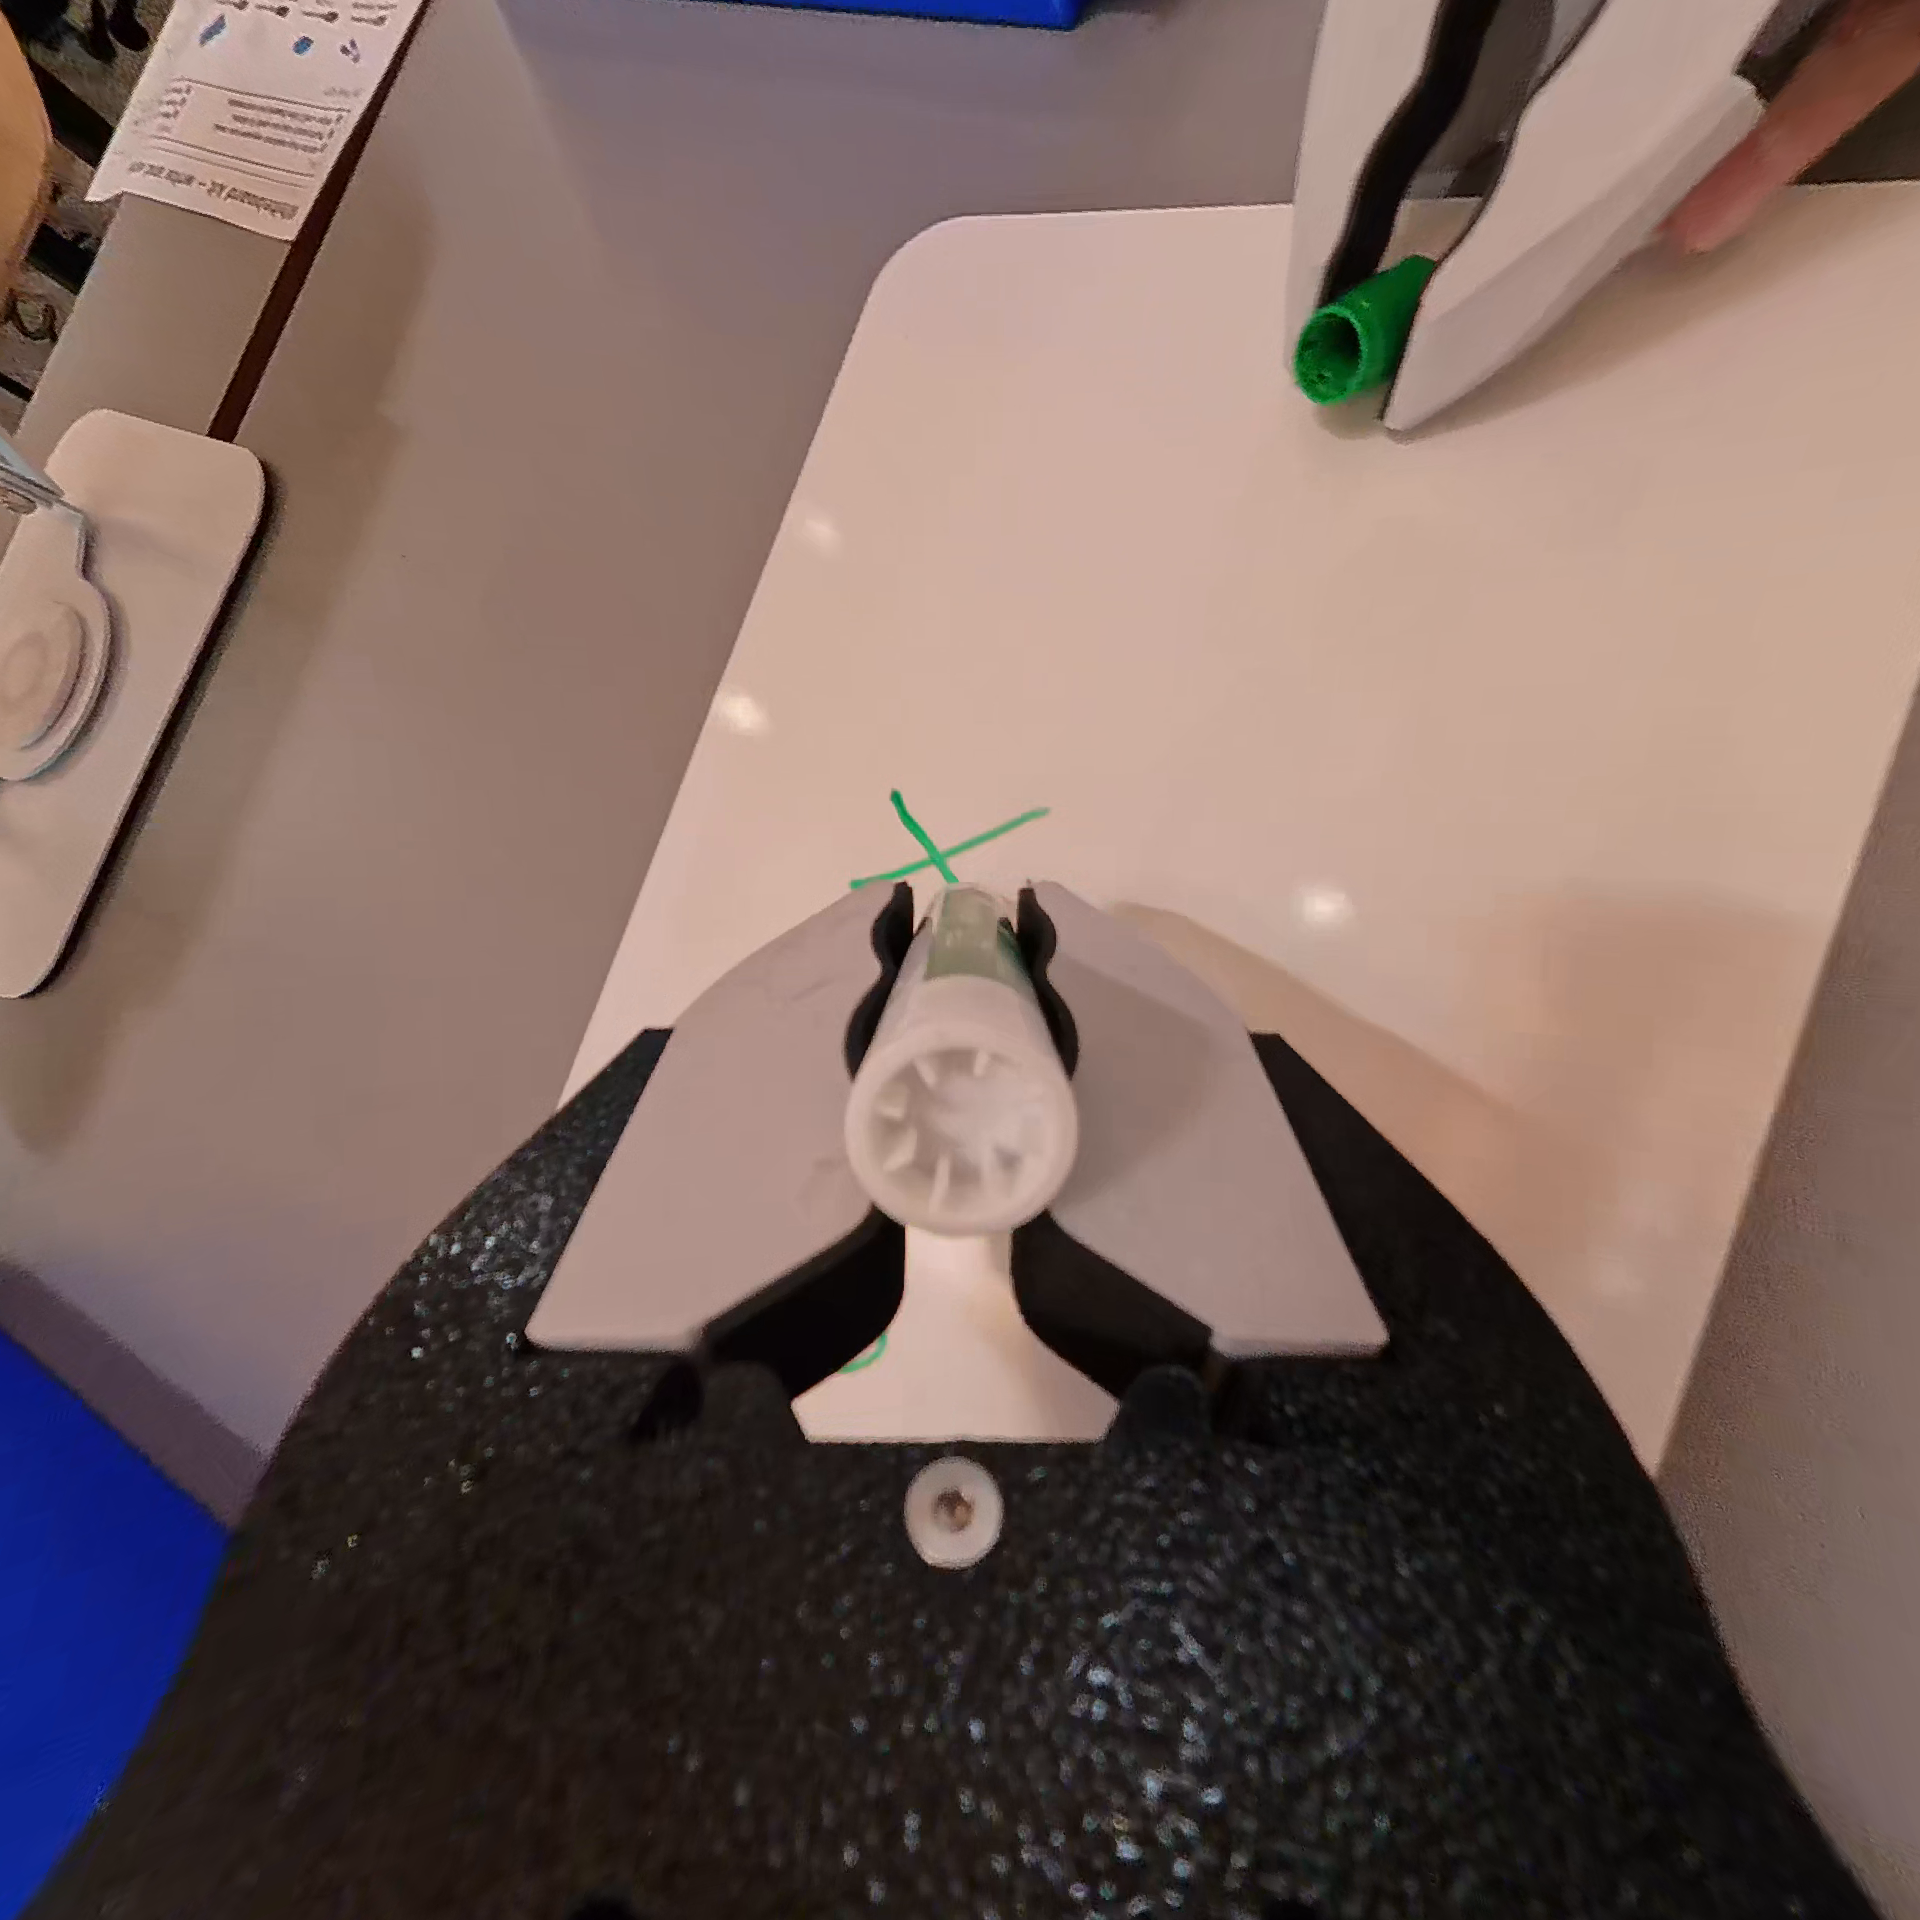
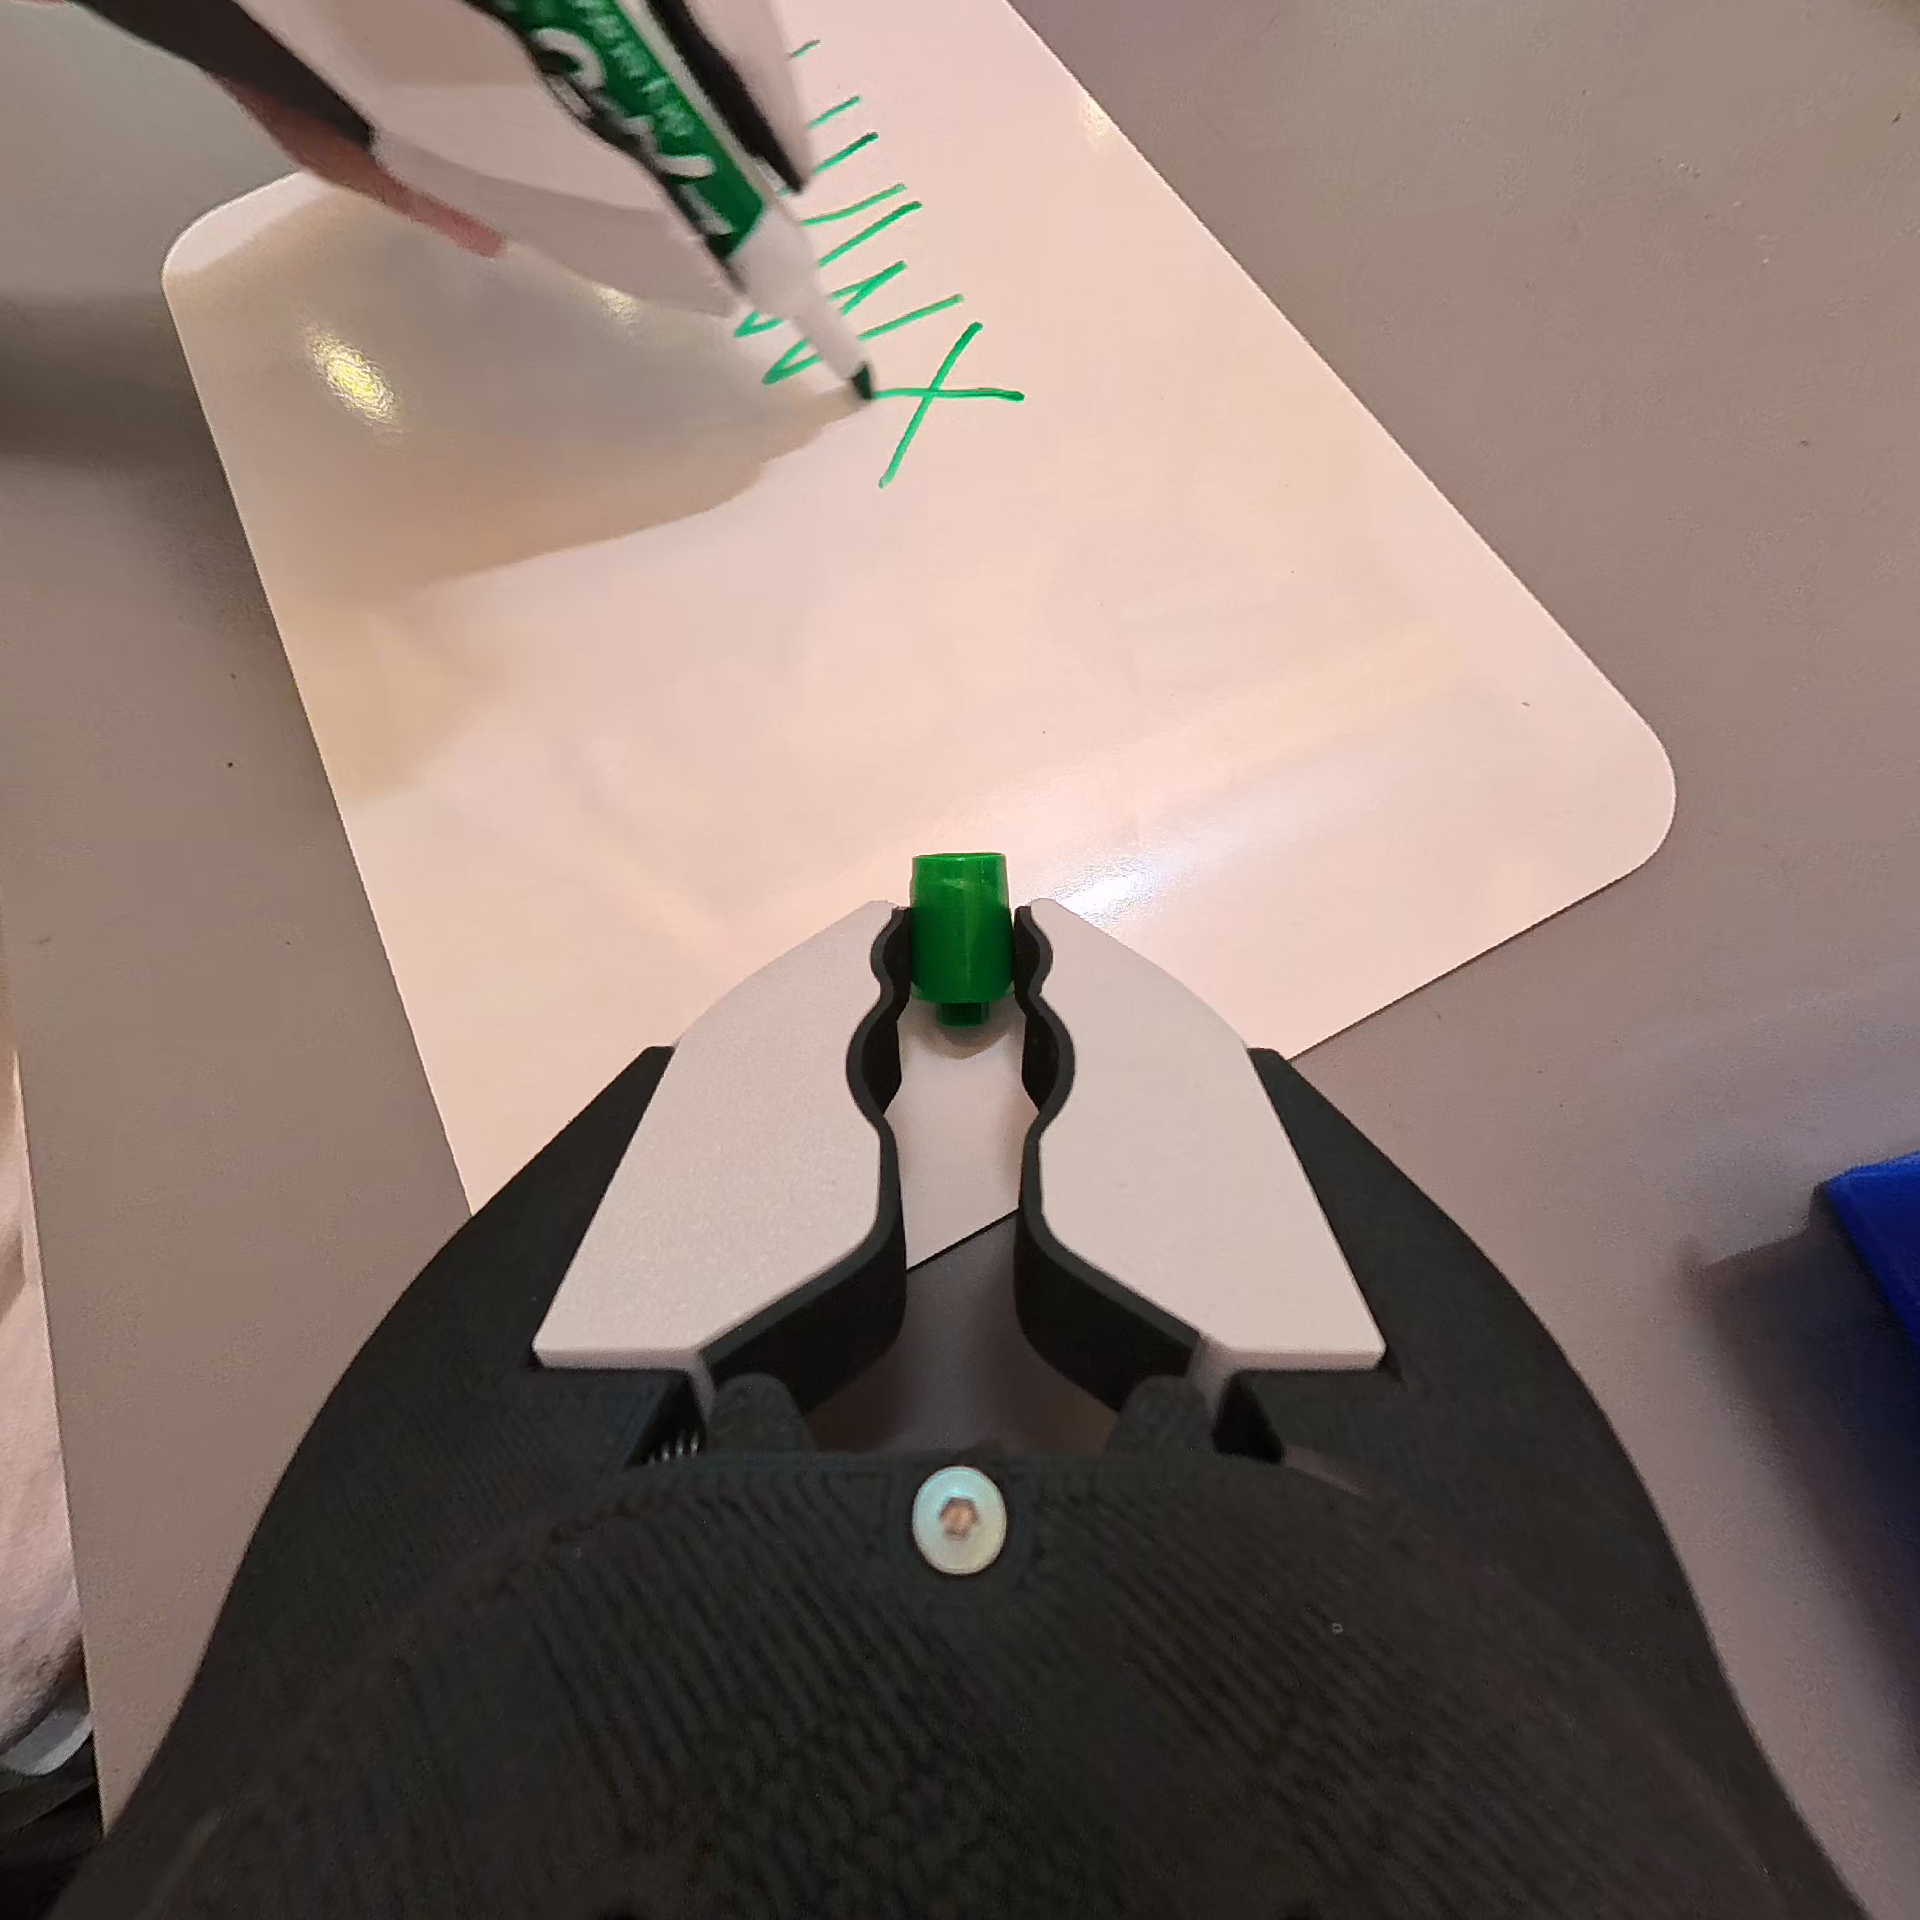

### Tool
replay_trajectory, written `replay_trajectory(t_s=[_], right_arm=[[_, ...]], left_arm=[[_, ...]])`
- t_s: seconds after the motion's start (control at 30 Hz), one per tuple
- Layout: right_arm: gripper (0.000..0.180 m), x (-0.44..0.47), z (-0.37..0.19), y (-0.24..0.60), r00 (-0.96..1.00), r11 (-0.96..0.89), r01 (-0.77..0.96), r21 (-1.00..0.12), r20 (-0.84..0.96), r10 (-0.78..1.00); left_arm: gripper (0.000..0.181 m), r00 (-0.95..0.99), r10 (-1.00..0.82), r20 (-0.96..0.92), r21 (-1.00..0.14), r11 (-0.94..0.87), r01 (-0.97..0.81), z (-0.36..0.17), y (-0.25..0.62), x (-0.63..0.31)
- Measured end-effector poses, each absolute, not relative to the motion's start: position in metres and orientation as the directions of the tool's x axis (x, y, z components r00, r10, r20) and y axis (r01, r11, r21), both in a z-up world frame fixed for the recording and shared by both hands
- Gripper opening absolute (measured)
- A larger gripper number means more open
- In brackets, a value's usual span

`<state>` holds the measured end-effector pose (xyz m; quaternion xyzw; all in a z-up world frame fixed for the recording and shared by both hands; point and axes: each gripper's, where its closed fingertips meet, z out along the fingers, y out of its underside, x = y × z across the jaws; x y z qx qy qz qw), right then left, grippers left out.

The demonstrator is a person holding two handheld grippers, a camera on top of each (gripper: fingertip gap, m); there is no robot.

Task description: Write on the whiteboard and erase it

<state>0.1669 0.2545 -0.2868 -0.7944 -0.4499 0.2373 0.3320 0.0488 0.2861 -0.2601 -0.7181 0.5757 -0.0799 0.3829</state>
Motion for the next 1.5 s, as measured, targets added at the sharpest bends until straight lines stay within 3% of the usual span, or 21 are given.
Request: replay_trajectory(t_s=[0.23,0.4,0.93,1.27,1.5], right_arm=[[0.019,0.167,-0.287,0.254,0.483,-0.374,0.558,-0.741,-0.077,0.872],[0.019,0.167,-0.287,0.254,0.483,-0.374,0.558,-0.741,-0.077,0.872],[0.019,0.167,-0.287,0.254,0.481,-0.374,0.558,-0.741,-0.078,0.873],[0.019,0.167,-0.287,0.254,0.481,-0.373,0.559,-0.741,-0.077,0.874],[0.019,0.167,-0.287,0.255,0.481,-0.373,0.558,-0.741,-0.078,0.873]], left_arm=[[0.019,0.329,-0.892,-0.309,-0.648,-0.056,-0.76,-0.259,0.269,0.042],[0.019,0.384,-0.889,-0.25,-0.769,-0.059,-0.637,-0.236,0.278,0.062],[0.019,0.376,-0.862,-0.341,-0.682,-0.049,-0.73,-0.261,0.314,0.079],[0.019,0.32,-0.881,-0.347,-0.676,-0.001,-0.737,-0.26,0.295,0.098],[0.019,0.368,-0.88,-0.3,-0.741,-0.028,-0.671,-0.245,0.308,0.1]])
